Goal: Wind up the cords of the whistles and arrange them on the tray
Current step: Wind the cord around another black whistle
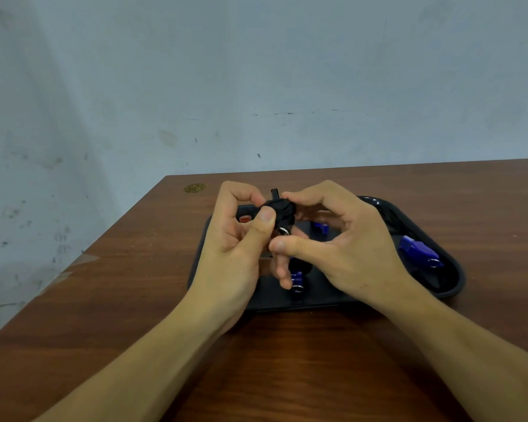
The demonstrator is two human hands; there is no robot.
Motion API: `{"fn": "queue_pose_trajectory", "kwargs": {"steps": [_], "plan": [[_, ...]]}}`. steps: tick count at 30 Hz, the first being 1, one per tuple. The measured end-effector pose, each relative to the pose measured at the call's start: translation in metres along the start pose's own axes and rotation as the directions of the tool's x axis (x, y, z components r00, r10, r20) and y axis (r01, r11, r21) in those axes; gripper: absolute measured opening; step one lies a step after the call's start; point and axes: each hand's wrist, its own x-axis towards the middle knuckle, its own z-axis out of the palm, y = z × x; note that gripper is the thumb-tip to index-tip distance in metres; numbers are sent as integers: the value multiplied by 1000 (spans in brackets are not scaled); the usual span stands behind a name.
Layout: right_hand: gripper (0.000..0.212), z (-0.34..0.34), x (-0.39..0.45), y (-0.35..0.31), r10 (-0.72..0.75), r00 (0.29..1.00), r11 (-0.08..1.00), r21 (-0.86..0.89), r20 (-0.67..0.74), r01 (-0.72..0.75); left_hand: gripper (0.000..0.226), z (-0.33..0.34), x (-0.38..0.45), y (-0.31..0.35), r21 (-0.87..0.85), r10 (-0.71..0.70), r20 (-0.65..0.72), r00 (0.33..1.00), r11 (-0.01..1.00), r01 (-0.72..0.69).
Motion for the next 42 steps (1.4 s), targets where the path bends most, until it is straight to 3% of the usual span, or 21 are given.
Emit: {"fn": "queue_pose_trajectory", "kwargs": {"steps": [5, 9, 24, 33, 42], "plan": [[49, 3, -1, 6, -15, 1000, 1000, -23, -12, 15, 13, 8, -2, -1, -7, 41, -103, 994, 999, -42], [53, 8, -1, 4, -49, 998, 993, -108, -49, 44, 2, 10, -3, -3, 109, 125, -176, 976, 988, -107], [50, 17, -2, 4, -22, 997, 1000, 0, -69, 22, 14, 8, -6, 0, 271, 236, -203, 950, 946, -178], [45, 16, -2, 8, 44, 997, 997, 62, -60, -41, 12, 4, -1, -3, 278, 150, -179, 972, 956, -96], [41, 6, 4, 13, 94, 993, 996, 8, -77, -94, 9, -1, 3, -10, 315, 91, -178, 980, 949, -31]]}}
